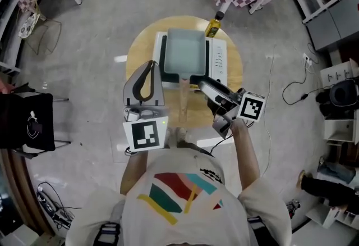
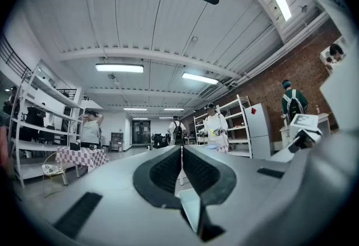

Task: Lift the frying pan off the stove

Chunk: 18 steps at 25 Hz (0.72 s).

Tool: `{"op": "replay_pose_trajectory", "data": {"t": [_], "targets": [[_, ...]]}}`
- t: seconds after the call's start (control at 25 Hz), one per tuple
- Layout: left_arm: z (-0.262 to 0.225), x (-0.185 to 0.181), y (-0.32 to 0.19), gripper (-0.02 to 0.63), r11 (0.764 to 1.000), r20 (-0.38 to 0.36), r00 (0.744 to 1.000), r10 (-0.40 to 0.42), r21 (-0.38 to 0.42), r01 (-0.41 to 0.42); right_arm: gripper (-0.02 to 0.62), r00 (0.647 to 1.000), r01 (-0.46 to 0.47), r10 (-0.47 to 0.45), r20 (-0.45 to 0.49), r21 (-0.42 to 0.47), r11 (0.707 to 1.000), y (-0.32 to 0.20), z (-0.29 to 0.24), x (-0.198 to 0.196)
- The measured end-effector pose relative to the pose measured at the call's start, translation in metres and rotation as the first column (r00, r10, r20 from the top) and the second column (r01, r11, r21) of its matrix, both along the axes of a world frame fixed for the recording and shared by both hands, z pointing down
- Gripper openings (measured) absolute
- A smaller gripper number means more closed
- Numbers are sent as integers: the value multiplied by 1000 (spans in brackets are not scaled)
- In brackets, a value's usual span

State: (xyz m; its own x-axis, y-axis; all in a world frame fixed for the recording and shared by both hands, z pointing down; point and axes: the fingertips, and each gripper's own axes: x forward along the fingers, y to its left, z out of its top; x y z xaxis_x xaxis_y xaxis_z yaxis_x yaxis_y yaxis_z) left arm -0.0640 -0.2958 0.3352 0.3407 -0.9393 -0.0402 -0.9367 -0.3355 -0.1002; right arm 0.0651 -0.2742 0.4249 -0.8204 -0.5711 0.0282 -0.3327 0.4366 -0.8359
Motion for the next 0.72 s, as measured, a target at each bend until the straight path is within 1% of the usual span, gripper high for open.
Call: {"op": "replay_pose_trajectory", "data": {"t": [0.12,0.24,0.36,0.48,0.6,0.72], "targets": [[2,-1,1,6,1000,-7,1000,-10,-3,10,247,995,71,-65,79,-89,994,2,27,4],[6,-3,1,6,1000,7,1000,-23,-14,23,250,980,153,-127,153,-178,972,6,52,1],[11,-4,2,6,999,20,999,-32,-35,33,249,970,213,-170,174,-270,939,10,84,-4],[15,-5,1,6,998,35,999,-39,-43,40,249,958,269,-213,194,-338,902,10,114,-13],[21,-5,-1,6,997,33,999,-38,-60,40,249,931,340,-246,271,-391,855,12,130,-29],[27,-5,-1,6,996,14,999,-43,-74,44,249,904,400,-277,327,-416,816,16,139,-42]]}}
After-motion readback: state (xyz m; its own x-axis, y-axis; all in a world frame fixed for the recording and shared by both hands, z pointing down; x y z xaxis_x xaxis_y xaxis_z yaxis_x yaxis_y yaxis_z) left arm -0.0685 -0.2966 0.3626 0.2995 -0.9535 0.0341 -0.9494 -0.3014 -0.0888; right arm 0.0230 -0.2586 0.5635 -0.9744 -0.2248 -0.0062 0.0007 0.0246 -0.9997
